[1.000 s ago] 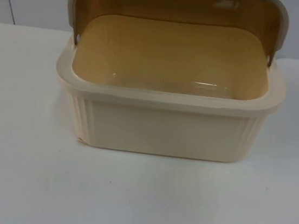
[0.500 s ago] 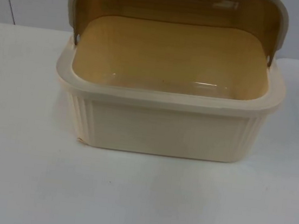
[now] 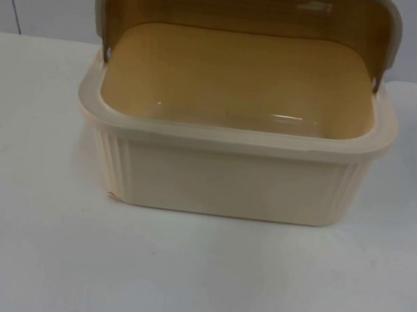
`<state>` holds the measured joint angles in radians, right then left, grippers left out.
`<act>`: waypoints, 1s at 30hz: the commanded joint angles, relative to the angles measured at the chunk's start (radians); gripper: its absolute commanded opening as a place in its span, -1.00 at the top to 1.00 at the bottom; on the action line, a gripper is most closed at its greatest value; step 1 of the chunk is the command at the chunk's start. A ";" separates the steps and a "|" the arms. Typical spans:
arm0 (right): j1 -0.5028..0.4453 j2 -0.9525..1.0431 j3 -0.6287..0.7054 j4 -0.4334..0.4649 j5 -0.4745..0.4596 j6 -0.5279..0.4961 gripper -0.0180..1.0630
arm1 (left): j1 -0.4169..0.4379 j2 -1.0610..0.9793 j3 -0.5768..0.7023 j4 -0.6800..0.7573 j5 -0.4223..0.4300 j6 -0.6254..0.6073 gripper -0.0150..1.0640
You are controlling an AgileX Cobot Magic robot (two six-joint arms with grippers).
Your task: Open the box lid with the left hand, place the block into the box with the right hand, then close the box lid with the left hand.
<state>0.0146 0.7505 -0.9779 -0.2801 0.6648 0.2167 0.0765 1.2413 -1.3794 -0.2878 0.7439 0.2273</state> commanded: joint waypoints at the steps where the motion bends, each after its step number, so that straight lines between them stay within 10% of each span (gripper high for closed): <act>1: -0.002 0.040 -0.007 -0.006 -0.038 0.001 -0.97 | 0.003 -0.018 0.000 -0.031 0.000 0.027 -0.92; 13: -0.002 0.416 -0.283 0.024 -0.089 -0.006 -0.97 | 0.003 -0.033 0.000 -0.038 0.035 0.029 -0.92; 30: -0.002 0.847 -0.406 0.291 0.193 -0.226 -0.97 | 0.003 -0.034 0.000 -0.036 0.035 0.033 -0.92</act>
<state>0.0146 1.5803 -1.3961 -0.0360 0.8351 0.0303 0.0765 1.2157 -1.3794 -0.3152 0.7777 0.2553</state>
